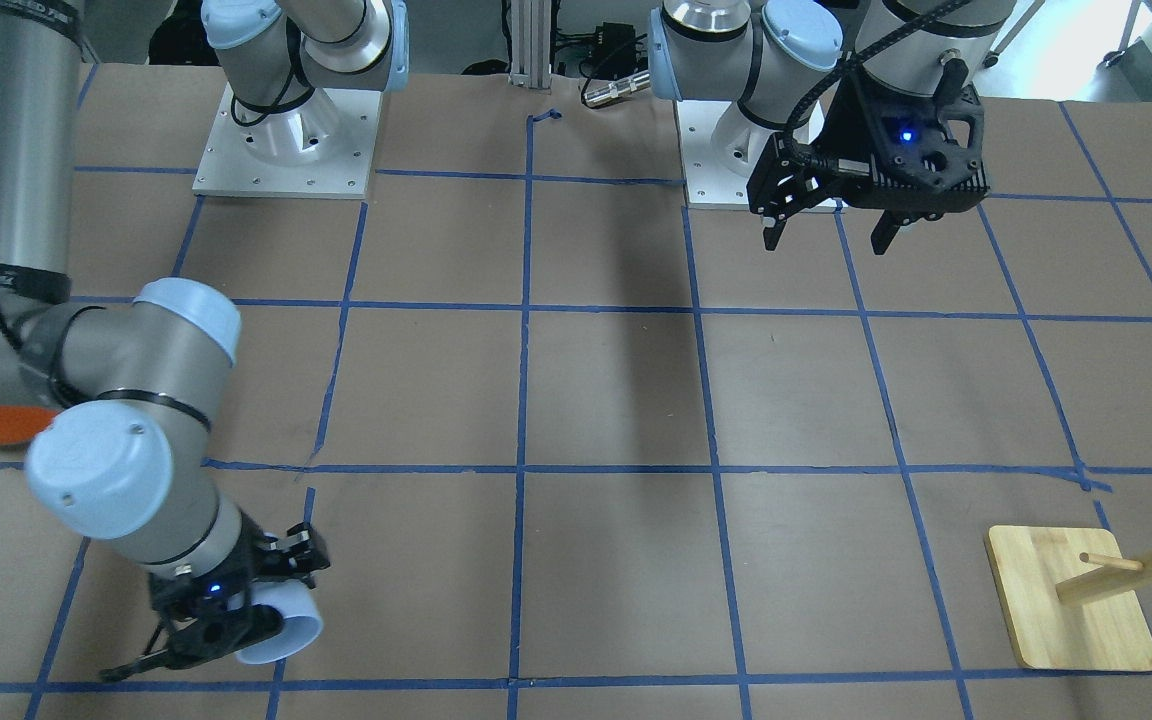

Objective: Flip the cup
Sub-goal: 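Move the right gripper down over the upside-down white cup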

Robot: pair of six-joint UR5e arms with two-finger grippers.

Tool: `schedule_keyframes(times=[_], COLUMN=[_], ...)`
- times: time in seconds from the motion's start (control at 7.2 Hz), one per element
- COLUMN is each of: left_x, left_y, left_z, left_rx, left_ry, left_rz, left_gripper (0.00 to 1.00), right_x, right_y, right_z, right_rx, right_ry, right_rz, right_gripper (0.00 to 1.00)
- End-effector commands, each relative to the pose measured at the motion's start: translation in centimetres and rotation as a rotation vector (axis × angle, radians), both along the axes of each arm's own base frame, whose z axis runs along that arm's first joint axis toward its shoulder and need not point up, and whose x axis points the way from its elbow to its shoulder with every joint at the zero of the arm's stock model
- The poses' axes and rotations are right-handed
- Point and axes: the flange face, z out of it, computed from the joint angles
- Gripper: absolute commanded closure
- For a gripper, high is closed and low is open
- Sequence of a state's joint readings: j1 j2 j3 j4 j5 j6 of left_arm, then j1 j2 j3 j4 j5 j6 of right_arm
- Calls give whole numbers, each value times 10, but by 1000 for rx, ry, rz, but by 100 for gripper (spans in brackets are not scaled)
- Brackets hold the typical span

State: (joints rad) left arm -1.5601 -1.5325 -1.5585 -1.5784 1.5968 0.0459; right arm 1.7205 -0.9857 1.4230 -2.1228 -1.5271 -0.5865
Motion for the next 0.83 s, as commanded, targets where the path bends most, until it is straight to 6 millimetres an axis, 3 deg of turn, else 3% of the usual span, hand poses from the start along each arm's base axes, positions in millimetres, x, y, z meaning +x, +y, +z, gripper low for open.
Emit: schedule_keyframes(times=[0.0, 0.14, 0.28, 0.56, 0.69], left_x=[0, 0, 1, 1, 1], left_y=[0, 4, 7, 9, 9], left_z=[1, 5, 7, 8, 5], left_rx=[-3, -10, -12, -10, -3], left_ry=[-2, -1, -2, -5, -5], left_rz=[-6, -14, -14, -14, -14], left_gripper=[0, 0, 0, 0, 0], right_x=[61, 97, 148, 182, 194], right_y=[17, 34, 64, 78, 82], right_z=[6, 1, -3, -45, -68], right_rx=[-99, -98, -92, -75, -75], right_ry=[32, 7, 12, 22, 34], right_rz=[481, 588, 665, 787, 802], right_gripper=[59, 59, 60, 57, 46])
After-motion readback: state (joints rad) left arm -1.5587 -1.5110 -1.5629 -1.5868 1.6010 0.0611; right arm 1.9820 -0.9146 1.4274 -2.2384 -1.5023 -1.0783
